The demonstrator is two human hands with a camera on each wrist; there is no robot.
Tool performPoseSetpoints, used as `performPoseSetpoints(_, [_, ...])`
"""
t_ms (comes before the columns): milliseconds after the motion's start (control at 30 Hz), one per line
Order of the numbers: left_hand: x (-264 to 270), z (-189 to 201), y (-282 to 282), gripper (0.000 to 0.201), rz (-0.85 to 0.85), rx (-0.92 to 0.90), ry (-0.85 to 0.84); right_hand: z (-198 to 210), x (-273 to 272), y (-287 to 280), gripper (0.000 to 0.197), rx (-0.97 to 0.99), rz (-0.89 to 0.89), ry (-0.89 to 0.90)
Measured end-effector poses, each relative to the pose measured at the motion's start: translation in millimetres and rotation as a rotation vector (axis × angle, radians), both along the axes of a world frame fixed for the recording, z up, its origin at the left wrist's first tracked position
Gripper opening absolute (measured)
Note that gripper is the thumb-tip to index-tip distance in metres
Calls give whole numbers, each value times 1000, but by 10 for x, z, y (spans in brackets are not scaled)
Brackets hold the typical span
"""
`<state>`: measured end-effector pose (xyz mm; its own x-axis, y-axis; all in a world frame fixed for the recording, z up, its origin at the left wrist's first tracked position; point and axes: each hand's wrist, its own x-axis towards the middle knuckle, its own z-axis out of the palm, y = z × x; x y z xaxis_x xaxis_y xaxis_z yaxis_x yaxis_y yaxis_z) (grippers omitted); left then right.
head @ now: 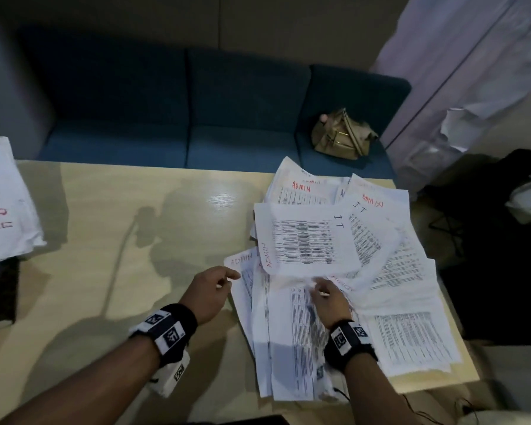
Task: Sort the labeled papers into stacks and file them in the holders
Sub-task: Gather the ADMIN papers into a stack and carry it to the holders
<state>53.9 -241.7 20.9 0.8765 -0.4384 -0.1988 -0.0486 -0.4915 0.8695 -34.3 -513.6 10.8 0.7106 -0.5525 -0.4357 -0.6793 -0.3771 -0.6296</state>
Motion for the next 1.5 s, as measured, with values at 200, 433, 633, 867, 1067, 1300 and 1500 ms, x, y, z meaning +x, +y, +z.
performPoseSetpoints(200, [-58, -16, -468, 30, -13, 111, 121, 12, 409, -28, 57, 334, -375, -4])
performPoseSetpoints(433, [-121, -243, -802, 31, -100, 333, 79, 121, 836, 71, 51, 317, -551, -62])
performPoseSetpoints(633, [-135, -41, -932, 21, 149, 158, 81, 142, 513, 22, 39, 426, -346, -169])
performPoseSetpoints(867, [-85, 27, -1053, 38, 400, 202, 160, 567, 28, 85, 26, 429, 454, 22])
performPoseSetpoints(1067, [-234, 88, -1066, 43, 237, -25, 209, 751, 345, -716, 52, -302, 425, -408])
performPoseSetpoints(1300, [-408, 16, -1566, 32, 131, -62, 340, 528, 751, -1423, 39, -215, 606, 92])
performPoseSetpoints(1500, [-442, -202, -1566, 28, 143, -14, 494, 181, 686, -1802, 49, -338, 548, 319])
